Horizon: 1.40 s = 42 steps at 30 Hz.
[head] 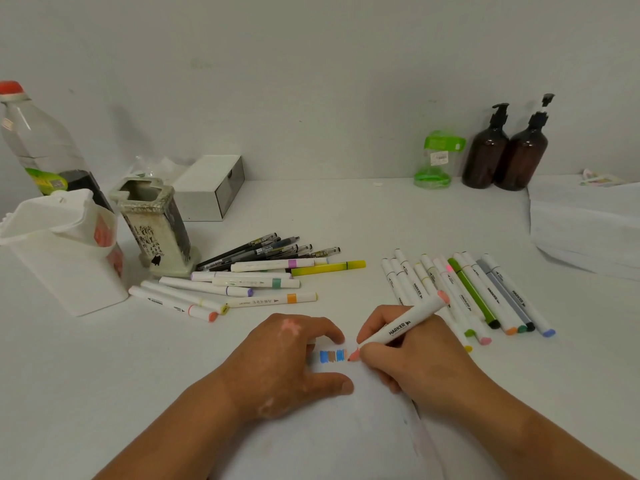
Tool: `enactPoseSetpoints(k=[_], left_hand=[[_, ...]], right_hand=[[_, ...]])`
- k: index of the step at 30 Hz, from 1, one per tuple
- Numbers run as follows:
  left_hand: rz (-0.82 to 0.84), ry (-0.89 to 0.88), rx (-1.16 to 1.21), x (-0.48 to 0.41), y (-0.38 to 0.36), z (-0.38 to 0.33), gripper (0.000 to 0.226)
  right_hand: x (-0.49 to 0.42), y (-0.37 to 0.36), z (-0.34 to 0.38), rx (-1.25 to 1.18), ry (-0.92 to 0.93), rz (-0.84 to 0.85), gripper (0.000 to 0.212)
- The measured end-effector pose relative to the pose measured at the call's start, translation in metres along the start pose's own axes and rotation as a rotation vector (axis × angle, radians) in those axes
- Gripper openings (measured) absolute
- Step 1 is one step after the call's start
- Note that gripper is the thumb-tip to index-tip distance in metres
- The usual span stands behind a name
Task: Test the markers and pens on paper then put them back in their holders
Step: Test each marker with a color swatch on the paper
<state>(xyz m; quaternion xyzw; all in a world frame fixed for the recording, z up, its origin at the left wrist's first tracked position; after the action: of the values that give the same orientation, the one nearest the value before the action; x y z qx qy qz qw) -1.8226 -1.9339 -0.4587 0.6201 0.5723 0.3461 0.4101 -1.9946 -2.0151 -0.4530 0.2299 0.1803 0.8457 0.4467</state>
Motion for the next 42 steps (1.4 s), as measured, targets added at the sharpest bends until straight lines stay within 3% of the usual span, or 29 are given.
enactPoseSetpoints(k=[12, 15, 17, 20, 21, 24, 27, 30, 34, 42], left_hand=[[-0.012, -0.010, -0.026, 0.001, -0.001, 0.002, 0.067], [-0.041, -0.024, -0.012, 0.001, 0.001, 0.001, 0.065], [-0.133, -0.052, 0.082, 0.002, 0.005, 0.001, 0.051], [-0.317, -0.074, 0.367, 0.003, 0.014, 0.004, 0.012], [-0.369, -0.066, 0.440, 0.003, 0.017, 0.005, 0.009], [-0.460, -0.060, 0.484, 0.005, 0.021, 0.007, 0.017], [-0.456, -0.078, 0.419, 0.004, 0.018, 0.004, 0.019], [-0.452, -0.078, 0.463, 0.003, 0.017, 0.003, 0.017], [-0.424, -0.104, 0.446, 0.002, 0.018, 0.000, 0.012], [-0.397, -0.114, 0.376, 0.004, 0.017, -0.006, 0.029]], right_hand=[[-0.001, 0.000, 0.000, -0.002, -0.003, -0.028, 0.011], [-0.001, 0.002, 0.001, -0.114, -0.006, -0.032, 0.013], [-0.002, 0.008, 0.001, -0.295, -0.009, -0.038, 0.015], [-0.004, 0.020, 0.000, -0.475, 0.032, -0.059, 0.019], [-0.005, 0.024, 0.000, -0.506, 0.054, -0.064, 0.021], [-0.007, 0.029, -0.001, -0.560, 0.094, -0.059, 0.021], [-0.010, 0.028, 0.000, -0.700, 0.091, 0.010, 0.003], [-0.010, 0.028, 0.000, -0.786, 0.089, 0.059, 0.007], [-0.007, 0.030, 0.002, -0.767, 0.141, 0.077, 0.005], [-0.002, 0.023, 0.006, -0.636, 0.173, 0.126, 0.005]])
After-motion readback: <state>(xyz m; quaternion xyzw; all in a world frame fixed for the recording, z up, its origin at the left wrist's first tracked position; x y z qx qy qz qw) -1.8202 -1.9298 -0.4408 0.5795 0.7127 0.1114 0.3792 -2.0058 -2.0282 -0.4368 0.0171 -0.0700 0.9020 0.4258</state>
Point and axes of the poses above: each hand's wrist, its own x-axis away from the middle knuckle, its own y-axis out of the back of the hand, z = x × y, the point moved 3 cm from there along -x, towards the middle knuckle, and after that the axes turned 12 degrees about -y, right-handed, at the moved point
